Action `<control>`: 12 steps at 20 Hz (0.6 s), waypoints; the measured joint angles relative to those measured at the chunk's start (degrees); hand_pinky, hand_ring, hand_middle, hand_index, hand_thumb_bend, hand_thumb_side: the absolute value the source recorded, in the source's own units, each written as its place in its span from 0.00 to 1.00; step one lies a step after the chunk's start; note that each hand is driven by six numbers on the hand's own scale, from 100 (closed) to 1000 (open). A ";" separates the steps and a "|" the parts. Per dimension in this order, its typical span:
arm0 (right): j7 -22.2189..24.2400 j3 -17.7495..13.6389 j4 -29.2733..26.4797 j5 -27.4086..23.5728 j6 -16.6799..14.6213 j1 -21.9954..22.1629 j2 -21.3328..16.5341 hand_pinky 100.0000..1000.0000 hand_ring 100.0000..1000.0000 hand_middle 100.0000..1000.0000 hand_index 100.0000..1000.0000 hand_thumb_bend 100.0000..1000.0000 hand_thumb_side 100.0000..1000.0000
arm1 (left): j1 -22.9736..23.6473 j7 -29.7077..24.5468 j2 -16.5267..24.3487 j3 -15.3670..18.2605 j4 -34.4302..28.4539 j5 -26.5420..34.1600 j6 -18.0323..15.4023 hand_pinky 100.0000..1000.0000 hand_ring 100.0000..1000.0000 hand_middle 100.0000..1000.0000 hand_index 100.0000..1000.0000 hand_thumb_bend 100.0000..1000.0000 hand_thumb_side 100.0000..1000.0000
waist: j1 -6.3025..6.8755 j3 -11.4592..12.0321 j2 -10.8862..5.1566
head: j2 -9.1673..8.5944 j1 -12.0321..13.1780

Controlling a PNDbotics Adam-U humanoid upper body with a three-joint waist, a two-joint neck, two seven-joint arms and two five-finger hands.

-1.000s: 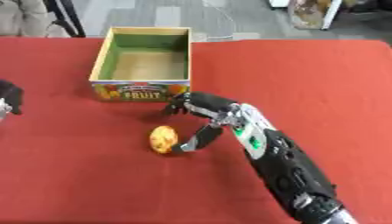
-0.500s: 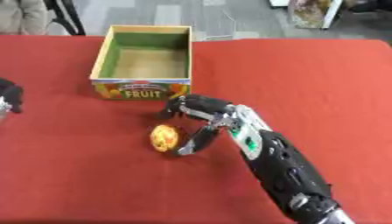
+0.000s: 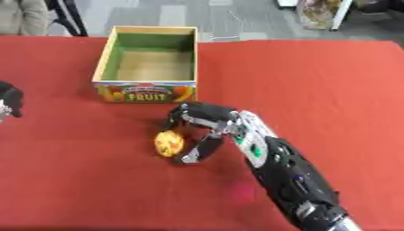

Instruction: Pick up objects on the table and place them in the box.

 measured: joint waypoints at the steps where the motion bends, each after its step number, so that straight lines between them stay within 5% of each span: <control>1: -0.02 0.05 0.01 0.18 -0.02 0.00 0.10 0.54 0.59 0.56 0.71 0.31 0.15 | 0.00 0.00 0.00 0.00 0.00 0.00 0.00 0.41 0.45 0.46 0.55 0.43 0.28 | 0.00 0.00 0.00 | 0.00 -0.01; 9: -1.21 0.08 0.63 1.62 -0.20 0.06 0.57 0.46 0.53 0.52 0.69 0.15 0.00 | 0.00 -0.01 0.00 0.00 0.00 0.00 0.00 0.41 0.45 0.46 0.55 0.42 0.28 | 0.14 0.00 0.00 | 0.02 -0.01; 12: -1.66 -0.18 0.94 2.40 -0.36 0.06 0.62 0.42 0.51 0.51 0.68 0.02 0.00 | 0.00 -0.01 -0.01 0.00 0.00 0.00 0.00 0.41 0.45 0.46 0.55 0.42 0.28 | 0.15 0.00 0.00 | 0.02 -0.01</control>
